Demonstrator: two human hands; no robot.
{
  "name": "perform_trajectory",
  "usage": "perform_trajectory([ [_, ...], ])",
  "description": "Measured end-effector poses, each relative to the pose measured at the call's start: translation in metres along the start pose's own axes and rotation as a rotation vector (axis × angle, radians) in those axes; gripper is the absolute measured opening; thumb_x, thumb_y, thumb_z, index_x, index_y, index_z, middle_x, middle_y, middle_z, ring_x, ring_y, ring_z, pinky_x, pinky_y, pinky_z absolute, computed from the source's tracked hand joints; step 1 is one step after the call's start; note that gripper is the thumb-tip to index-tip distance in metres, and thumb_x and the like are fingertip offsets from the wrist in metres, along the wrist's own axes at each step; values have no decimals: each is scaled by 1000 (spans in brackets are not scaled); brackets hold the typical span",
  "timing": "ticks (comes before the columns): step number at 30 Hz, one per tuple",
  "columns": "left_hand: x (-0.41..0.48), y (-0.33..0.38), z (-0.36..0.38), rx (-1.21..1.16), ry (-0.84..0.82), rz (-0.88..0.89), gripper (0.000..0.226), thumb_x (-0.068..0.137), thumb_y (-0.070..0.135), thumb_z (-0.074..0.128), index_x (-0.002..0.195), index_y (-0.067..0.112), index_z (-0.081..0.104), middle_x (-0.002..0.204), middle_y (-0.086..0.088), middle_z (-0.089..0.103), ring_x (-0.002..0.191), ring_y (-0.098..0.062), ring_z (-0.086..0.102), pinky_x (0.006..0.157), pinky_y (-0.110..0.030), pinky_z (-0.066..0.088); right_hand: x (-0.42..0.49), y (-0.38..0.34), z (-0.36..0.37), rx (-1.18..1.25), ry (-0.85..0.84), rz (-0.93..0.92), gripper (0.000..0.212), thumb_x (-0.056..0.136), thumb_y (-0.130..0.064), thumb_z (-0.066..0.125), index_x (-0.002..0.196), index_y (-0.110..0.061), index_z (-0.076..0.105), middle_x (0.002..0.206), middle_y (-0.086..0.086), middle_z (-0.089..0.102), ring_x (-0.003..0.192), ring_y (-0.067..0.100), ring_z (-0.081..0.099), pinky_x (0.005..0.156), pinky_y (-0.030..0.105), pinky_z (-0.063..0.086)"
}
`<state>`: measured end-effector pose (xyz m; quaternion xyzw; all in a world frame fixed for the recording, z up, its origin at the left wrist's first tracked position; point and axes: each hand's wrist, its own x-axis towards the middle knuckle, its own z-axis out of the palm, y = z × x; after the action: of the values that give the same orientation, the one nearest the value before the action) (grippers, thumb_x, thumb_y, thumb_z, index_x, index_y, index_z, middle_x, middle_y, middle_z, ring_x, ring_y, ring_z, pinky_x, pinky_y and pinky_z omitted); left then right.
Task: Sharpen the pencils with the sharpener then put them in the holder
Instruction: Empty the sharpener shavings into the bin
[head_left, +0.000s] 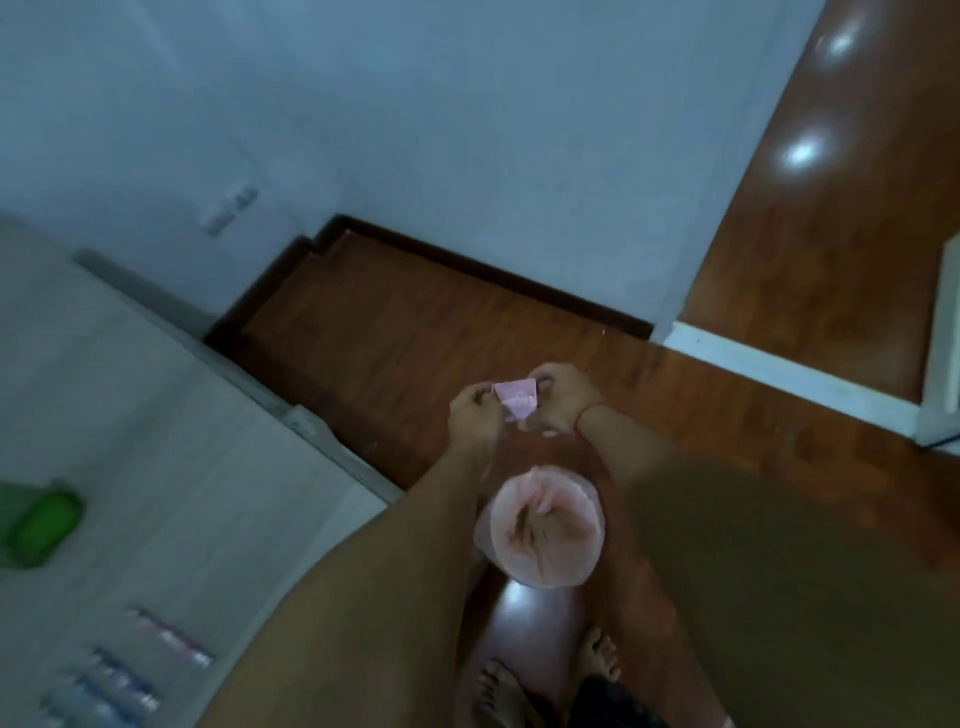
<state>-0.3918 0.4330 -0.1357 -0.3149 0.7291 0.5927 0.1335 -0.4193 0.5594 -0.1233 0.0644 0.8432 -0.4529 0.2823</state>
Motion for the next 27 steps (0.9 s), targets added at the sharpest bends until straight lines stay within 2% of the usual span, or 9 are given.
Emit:
perform_trajectory([
  [2, -23, 39, -23, -41, 61, 61, 25, 91, 13, 47, 107, 13, 67, 106, -10, 69, 97, -27, 67, 89, -45, 57, -21, -46, -17, -38, 23, -85, 56, 59, -3, 86, 110, -13, 66, 112, 12, 69, 78, 23, 67, 55, 28, 58],
  [5, -55, 94, -66, -66, 149, 138, 26, 91, 11, 48, 107, 10, 68, 107, -12, 69, 98, -29, 67, 88, -45, 57, -46, -113, -26, -144, 60, -202, 59, 56, -13, 88, 111, -16, 66, 117, 10, 67, 99, 22, 65, 87, 33, 55],
  [7, -72, 115, -100, -102, 238, 192, 26, 90, 10, 48, 105, 9, 68, 108, -12, 68, 99, -29, 66, 89, -44, 56, -64, -156, -20, -187, 52, -278, 61, 56, -14, 88, 112, -18, 65, 119, 9, 66, 107, 25, 64, 94, 36, 53],
  [13, -106, 115, -225, -229, 486, 249, 20, 88, 12, 47, 93, 17, 66, 103, -14, 69, 95, -34, 67, 87, -50, 56, -110, -262, 57, -260, -65, -520, 62, 60, -10, 87, 117, -13, 63, 121, 10, 66, 108, 28, 64, 91, 40, 55],
  [16, -133, 89, -284, -301, 576, 215, 26, 91, 8, 43, 107, 6, 63, 103, -15, 66, 95, -32, 66, 88, -46, 56, -134, -289, 117, -252, -198, -589, 75, 65, -10, 86, 133, -10, 54, 131, 10, 60, 110, 27, 63, 85, 34, 55],
  [18, -149, 63, -321, -332, 647, 180, 29, 92, 7, 42, 113, 3, 61, 107, -17, 66, 95, -32, 65, 87, -43, 56, -151, -300, 161, -264, -306, -611, 74, 70, -2, 82, 136, -8, 50, 130, 10, 59, 100, 23, 62, 76, 33, 57],
  [21, -170, 14, -373, -341, 734, 130, 29, 89, 9, 45, 107, 2, 66, 107, -19, 68, 98, -35, 66, 90, -46, 55, -173, -309, 228, -333, -415, -640, 61, 71, 0, 80, 127, -6, 56, 123, 13, 63, 89, 21, 60, 72, 38, 59],
  [24, -191, -37, -413, -301, 820, 50, 30, 84, 15, 46, 100, 6, 71, 100, -20, 71, 97, -36, 67, 88, -49, 55, -197, -307, 286, -414, -482, -674, 57, 70, -2, 81, 122, -5, 59, 119, 11, 65, 90, 23, 61, 76, 39, 59],
  [27, -220, -73, -433, -322, 889, 3, 27, 86, 9, 49, 102, 3, 70, 103, -22, 70, 99, -37, 66, 90, -47, 54, -216, -297, 333, -468, -542, -690, 63, 67, -4, 83, 124, -5, 58, 122, 12, 65, 92, 22, 61, 82, 35, 54],
])
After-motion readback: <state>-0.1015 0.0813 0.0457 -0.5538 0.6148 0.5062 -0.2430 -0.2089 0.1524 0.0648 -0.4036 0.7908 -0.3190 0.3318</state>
